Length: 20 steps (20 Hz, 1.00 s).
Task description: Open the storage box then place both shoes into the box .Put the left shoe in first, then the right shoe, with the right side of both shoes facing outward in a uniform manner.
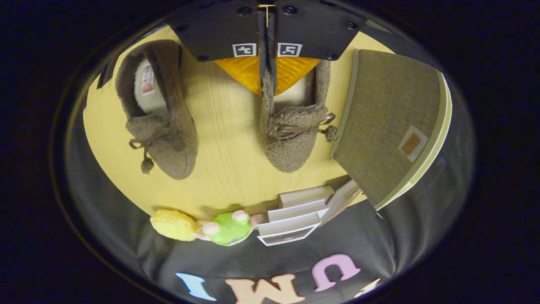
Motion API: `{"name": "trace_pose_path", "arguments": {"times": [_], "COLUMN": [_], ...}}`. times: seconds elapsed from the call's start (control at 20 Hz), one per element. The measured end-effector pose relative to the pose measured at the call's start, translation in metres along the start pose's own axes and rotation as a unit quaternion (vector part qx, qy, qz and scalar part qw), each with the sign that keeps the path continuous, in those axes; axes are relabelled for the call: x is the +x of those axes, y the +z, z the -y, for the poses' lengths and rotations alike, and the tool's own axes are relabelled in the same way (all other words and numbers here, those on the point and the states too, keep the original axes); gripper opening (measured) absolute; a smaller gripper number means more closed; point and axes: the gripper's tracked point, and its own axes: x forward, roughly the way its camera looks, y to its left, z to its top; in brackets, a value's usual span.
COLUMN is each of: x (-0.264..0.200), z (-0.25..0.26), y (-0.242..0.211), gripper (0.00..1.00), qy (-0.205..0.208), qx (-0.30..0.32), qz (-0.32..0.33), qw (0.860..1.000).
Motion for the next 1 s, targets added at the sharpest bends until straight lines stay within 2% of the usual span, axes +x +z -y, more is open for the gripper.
{"name": "trace_pose_path", "arguments": {"times": [0.15, 0.6, 1.0], "x": [-0.010, -0.066, -0.129], "z": [-0.001, -0.021, -0.091], "y": [0.005, 0.037, 0.090], "gripper": [0.04, 0.04, 0.04], "qy": [-0.005, -0.011, 0.021], "qx": [0.043, 0.119, 0.136], "qz": [-0.005, 0.029, 0.094], "qw": [0.999, 0.992, 0.986]}}
